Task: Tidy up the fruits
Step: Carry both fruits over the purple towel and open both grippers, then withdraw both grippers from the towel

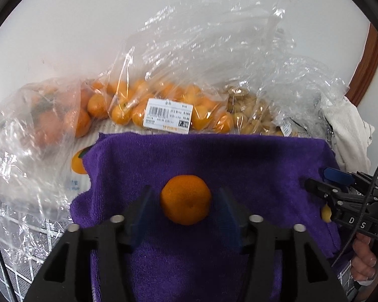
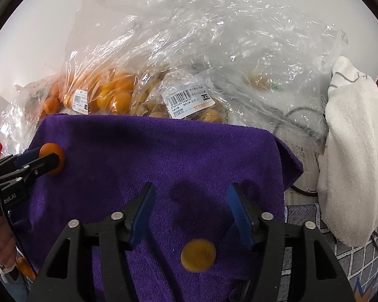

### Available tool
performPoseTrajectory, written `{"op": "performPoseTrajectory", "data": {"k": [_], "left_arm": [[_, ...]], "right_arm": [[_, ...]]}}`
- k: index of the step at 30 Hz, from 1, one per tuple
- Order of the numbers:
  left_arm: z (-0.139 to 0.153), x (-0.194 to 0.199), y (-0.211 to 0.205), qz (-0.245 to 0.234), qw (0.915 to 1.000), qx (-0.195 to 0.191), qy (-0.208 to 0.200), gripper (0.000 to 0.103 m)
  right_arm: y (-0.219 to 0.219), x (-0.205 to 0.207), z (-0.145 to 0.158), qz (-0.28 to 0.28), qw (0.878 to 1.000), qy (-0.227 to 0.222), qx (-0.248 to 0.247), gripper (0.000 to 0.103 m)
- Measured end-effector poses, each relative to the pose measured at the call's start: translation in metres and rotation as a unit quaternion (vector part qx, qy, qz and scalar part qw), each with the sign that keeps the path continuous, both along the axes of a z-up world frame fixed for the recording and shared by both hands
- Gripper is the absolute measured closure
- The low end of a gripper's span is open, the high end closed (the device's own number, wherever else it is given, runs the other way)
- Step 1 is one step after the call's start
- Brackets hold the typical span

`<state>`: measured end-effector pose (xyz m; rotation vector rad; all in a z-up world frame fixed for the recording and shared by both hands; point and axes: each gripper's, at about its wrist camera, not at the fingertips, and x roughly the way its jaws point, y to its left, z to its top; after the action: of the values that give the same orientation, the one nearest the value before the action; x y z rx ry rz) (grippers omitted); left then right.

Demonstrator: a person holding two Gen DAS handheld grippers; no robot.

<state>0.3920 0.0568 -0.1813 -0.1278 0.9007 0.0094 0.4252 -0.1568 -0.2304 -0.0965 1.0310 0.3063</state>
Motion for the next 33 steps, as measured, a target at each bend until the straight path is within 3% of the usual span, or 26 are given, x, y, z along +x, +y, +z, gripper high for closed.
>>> {"op": "performPoseTrajectory", "data": {"k": [9,14,18,25,33], "left_arm": [[0.021,-0.006,0.004,0.027,0.9995,0.007,-0.017,0.047],[0.048,-0.021,0.007,0.027,0.9982,0.010,-0.052,0.047],[0.074,-0.034,0.001,0.033,0.9959,0.045,-0.071,0.047],[0.113,-0.089,-0.004,0.042,0.9913,0.069,-0.104,0.047],[0.130,-0.179,0.001,0.030,0.9928,0.055,-0.102,0.047]], "right_arm": [[0.001,-0.005,0.032,-0.032,0.999,-0.031,-0.019,0.027],[-0.006,-0.021,0.060,-0.045,0.998,-0.052,0.010,0.021],[-0.018,-0.048,0.075,-0.039,0.997,-0.063,0.036,0.021],[-0.034,-0.106,0.085,-0.030,0.998,-0.052,0.035,0.021],[-0.053,-0.187,0.092,-0.040,0.995,-0.055,0.067,0.021]]}}
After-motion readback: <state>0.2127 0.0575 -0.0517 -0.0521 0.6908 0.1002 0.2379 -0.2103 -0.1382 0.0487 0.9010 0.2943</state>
